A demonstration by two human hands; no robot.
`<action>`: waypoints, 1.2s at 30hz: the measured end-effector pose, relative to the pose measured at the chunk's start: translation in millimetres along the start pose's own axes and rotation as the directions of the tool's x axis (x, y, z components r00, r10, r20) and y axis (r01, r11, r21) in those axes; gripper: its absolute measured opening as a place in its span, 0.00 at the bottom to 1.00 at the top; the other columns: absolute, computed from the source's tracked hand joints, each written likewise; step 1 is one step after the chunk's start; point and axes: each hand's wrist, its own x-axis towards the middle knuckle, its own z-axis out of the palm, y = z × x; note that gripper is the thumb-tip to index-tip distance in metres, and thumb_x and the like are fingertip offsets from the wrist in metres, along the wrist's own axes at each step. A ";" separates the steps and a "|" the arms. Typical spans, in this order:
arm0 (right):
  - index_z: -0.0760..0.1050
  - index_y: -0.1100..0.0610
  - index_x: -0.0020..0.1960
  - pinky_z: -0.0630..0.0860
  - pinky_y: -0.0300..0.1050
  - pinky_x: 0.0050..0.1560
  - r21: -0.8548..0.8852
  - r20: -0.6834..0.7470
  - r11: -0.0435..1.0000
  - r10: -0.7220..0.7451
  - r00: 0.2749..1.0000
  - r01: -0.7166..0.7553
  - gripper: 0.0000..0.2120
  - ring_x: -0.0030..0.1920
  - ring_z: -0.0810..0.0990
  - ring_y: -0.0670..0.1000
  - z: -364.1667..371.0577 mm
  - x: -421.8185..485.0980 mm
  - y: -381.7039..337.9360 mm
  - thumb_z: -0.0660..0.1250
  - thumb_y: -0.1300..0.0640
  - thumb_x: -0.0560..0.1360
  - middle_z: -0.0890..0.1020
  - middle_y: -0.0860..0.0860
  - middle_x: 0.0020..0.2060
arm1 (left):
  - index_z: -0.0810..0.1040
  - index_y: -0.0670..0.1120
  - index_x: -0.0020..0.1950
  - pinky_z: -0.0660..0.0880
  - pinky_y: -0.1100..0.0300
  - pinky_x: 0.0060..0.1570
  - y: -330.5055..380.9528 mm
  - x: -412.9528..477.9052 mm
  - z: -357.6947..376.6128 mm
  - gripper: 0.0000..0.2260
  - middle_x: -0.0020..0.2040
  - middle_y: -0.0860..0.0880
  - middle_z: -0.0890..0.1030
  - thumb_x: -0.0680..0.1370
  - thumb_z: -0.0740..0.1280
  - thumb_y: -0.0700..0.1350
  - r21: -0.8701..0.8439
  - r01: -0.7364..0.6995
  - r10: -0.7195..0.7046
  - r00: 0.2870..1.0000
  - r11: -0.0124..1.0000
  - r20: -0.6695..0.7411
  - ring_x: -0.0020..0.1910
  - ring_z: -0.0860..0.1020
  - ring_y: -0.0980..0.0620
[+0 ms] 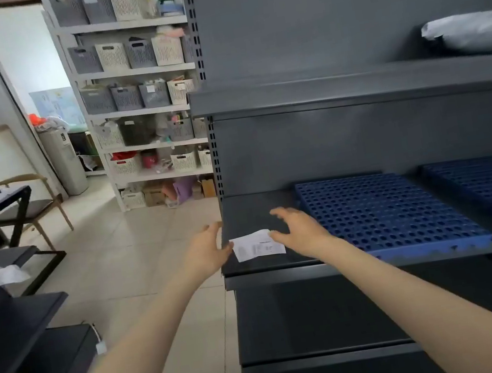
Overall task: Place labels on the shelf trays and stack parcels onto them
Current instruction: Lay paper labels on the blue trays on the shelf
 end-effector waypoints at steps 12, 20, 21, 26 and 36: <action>0.73 0.60 0.56 0.73 0.50 0.56 -0.119 0.210 0.988 0.119 0.970 -0.096 0.17 0.54 0.72 0.54 17.3 35.6 16.9 0.70 0.51 0.72 0.72 0.54 0.53 | 0.74 0.46 0.62 0.68 0.53 0.60 17.1 38.7 36.6 0.20 0.63 0.45 0.72 0.74 0.70 0.53 0.139 0.047 -0.070 0.983 0.989 0.168 0.62 0.69 0.46; 0.71 0.60 0.45 0.70 0.48 0.43 -0.053 0.232 0.989 0.146 0.962 -0.137 0.10 0.43 0.73 0.53 17.8 37.3 19.4 0.70 0.56 0.72 0.75 0.55 0.43 | 0.72 0.43 0.53 0.70 0.55 0.53 24.1 44.5 32.4 0.14 0.58 0.43 0.75 0.73 0.71 0.49 0.172 0.060 -0.101 0.966 0.983 0.239 0.56 0.72 0.45; 0.69 0.58 0.45 0.69 0.46 0.41 -0.025 0.205 0.991 0.134 0.970 -0.132 0.09 0.42 0.72 0.51 18.5 36.7 19.9 0.69 0.58 0.71 0.74 0.53 0.43 | 0.71 0.44 0.50 0.70 0.57 0.48 23.6 44.0 32.1 0.11 0.56 0.43 0.76 0.74 0.70 0.47 0.138 0.064 -0.096 0.968 0.988 0.233 0.53 0.73 0.46; 0.73 0.56 0.45 0.74 0.46 0.45 0.075 0.069 0.993 0.084 0.994 -0.089 0.03 0.44 0.77 0.50 11.4 32.0 16.5 0.66 0.61 0.73 0.76 0.47 0.41 | 0.74 0.45 0.46 0.70 0.61 0.41 29.8 39.8 22.6 0.01 0.49 0.45 0.78 0.76 0.64 0.39 0.024 0.038 -0.040 0.990 0.999 0.136 0.47 0.75 0.48; 0.76 0.53 0.47 0.75 0.49 0.52 -0.017 -0.103 0.990 0.136 0.985 -0.138 0.03 0.51 0.78 0.53 -69.6 4.4 23.5 0.64 0.59 0.76 0.81 0.52 0.50 | 0.80 0.43 0.41 0.67 0.67 0.42 104.8 51.2 1.8 0.05 0.39 0.51 0.79 0.74 0.65 0.37 -0.111 -0.196 0.198 0.980 0.974 0.006 0.40 0.76 0.53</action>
